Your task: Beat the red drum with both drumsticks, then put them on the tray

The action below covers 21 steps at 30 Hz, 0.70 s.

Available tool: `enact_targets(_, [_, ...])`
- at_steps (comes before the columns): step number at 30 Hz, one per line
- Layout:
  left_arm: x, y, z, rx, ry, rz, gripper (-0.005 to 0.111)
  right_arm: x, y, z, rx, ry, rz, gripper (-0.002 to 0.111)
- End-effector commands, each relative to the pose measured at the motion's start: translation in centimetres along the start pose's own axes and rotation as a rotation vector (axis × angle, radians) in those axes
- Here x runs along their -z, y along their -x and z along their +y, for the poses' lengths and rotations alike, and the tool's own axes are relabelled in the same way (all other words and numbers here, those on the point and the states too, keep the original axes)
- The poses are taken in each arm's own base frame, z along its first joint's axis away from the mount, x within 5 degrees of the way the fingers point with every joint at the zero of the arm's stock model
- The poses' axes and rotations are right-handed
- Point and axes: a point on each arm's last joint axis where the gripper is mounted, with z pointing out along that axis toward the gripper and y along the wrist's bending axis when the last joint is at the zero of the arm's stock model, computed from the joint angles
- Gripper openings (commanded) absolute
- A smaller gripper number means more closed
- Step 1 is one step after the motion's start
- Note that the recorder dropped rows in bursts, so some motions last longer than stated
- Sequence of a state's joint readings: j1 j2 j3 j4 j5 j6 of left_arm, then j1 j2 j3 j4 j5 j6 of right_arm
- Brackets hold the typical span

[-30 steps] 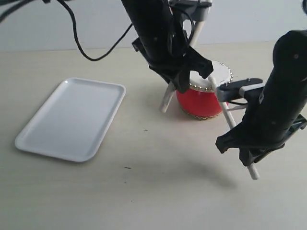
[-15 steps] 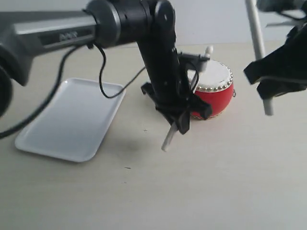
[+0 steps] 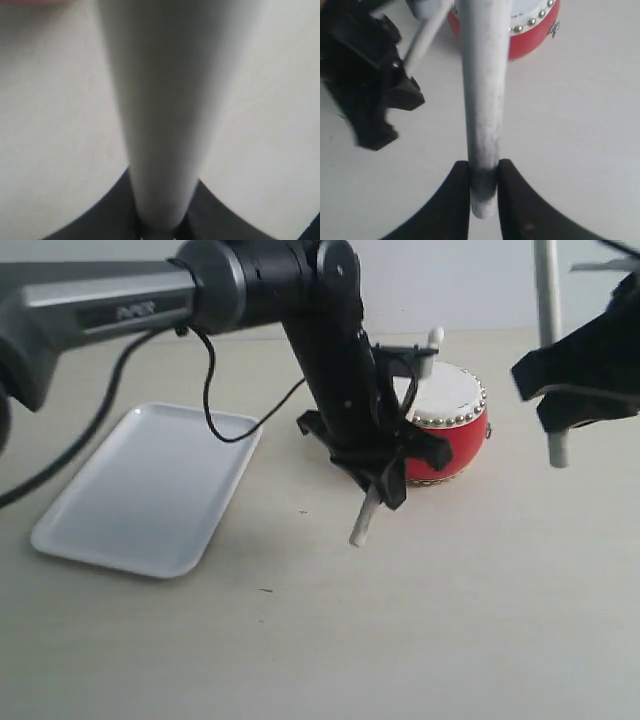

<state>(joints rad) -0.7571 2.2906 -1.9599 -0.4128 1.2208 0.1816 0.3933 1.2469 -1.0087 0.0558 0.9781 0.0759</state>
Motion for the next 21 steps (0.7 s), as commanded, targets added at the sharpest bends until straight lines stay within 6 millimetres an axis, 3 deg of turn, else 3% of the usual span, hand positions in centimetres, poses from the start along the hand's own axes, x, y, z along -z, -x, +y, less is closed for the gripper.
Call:
enact_targets(1, [7.0, -0.5, -2.4, -0.048, 0.026, -0.145, 0.000, -7.0, 0.4, -0.2, 0.024, 0.002, 0.179, 0.000])
enact_targets(6, [12.6, -1.7, -4.5, -0.080, 0.045, -0.263, 0.000, -14.1, -0.4, -0.6, 0.031, -0.011, 0.405, 0.000])
enact_targets(10, [14.5, -2.4, -5.2, -0.100, 0.066, -0.302, 0.000, -15.8, -0.7, -0.6, 0.018, -0.008, 0.456, 0.000])
enact_targets(13, [14.2, -2.3, -4.7, -0.106, 0.106, -0.292, 0.000, -14.1, -0.2, -0.5, 0.021, -0.002, 0.396, 0.000])
enact_targets(16, [12.7, -1.9, -4.0, -0.095, 0.111, -0.256, 0.000, -11.2, 0.2, -0.5, 0.038, -0.011, 0.334, 0.000])
enact_targets(19, [9.8, -1.1, -2.8, -0.073, 0.108, -0.192, 0.000, -7.4, 0.0, -0.4, 0.022, -0.024, 0.273, 0.000])
enact_targets(21, [6.8, -0.6, -1.5, -0.049, 0.106, -0.125, 0.000, -4.2, -0.4, -0.4, 0.008, -0.025, 0.200, 0.000])
